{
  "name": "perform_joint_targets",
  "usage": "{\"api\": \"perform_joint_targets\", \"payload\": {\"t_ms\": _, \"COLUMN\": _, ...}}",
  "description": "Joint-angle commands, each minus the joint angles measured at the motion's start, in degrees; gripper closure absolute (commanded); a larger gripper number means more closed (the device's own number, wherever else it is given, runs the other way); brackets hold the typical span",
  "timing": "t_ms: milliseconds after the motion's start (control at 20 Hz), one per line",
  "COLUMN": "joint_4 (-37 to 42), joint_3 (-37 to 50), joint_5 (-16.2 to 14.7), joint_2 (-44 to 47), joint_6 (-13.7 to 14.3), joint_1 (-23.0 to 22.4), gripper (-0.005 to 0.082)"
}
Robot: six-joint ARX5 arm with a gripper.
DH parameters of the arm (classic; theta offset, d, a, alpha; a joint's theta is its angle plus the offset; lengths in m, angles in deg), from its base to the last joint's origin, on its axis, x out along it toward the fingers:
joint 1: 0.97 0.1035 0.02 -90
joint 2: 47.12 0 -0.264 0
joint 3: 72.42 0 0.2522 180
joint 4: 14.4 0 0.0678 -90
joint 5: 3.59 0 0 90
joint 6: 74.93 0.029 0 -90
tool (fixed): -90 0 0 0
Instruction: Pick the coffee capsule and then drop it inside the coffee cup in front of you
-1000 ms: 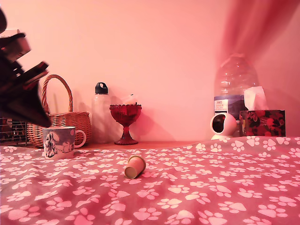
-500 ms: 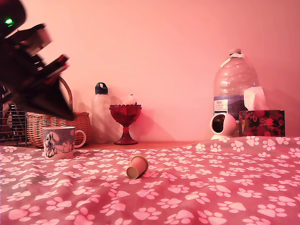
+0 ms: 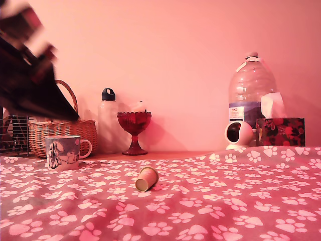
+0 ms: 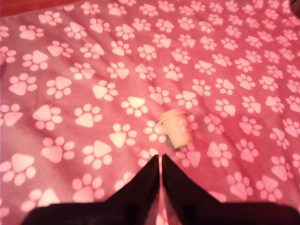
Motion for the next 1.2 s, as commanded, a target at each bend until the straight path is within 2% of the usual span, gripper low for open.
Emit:
{"api": "perform_joint_targets", "payload": {"t_ms": 0, "joint_4": 0.8, "joint_3": 2.4, "joint_5": -0.2, "joint_2": -3.4, "joint_6": 0.3, "joint_1": -0.2, "gripper": 0.0788}}
{"api": "perform_joint_targets", "payload": {"t_ms": 150, "joint_4": 0.6, "joint_3": 4.3, "joint_5": 0.2, "joint_2": -8.3, "joint_6": -1.0, "joint_1": -0.8, "gripper": 0.0788}}
{"api": "perform_joint_targets", "payload": {"t_ms": 300, "joint_4": 0.7, "joint_3": 5.7, "joint_5": 2.0, "joint_2": -11.8, "joint_6": -1.9, "joint_1": -3.0, "gripper": 0.0788}}
{"api": "perform_joint_targets", "payload": {"t_ms": 500, "joint_4": 0.1, "joint_3": 7.2, "joint_5": 2.9, "joint_2": -13.9, "joint_6": -2.0, "joint_1": -6.7, "gripper": 0.0788}}
{"api": "perform_joint_targets", "payload": {"t_ms": 700, "joint_4": 0.5, "joint_3": 7.2, "joint_5": 5.0, "joint_2": -13.8, "joint_6": -1.9, "joint_1": -10.8, "gripper": 0.0788}}
{"api": "perform_joint_targets", "payload": {"t_ms": 1000, "joint_4": 1.9, "joint_3": 7.2, "joint_5": 5.0, "joint_2": -13.8, "joint_6": -2.1, "joint_1": -11.3, "gripper": 0.0775}}
{"api": "perform_joint_targets", "payload": {"t_ms": 1050, "joint_4": 2.6, "joint_3": 7.2, "joint_5": 5.0, "joint_2": -13.8, "joint_6": -3.1, "joint_1": -11.4, "gripper": 0.0736}}
{"api": "perform_joint_targets", "payload": {"t_ms": 1150, "joint_4": 3.3, "joint_3": 7.2, "joint_5": 5.2, "joint_2": -13.1, "joint_6": -5.0, "joint_1": -12.1, "gripper": 0.0537}}
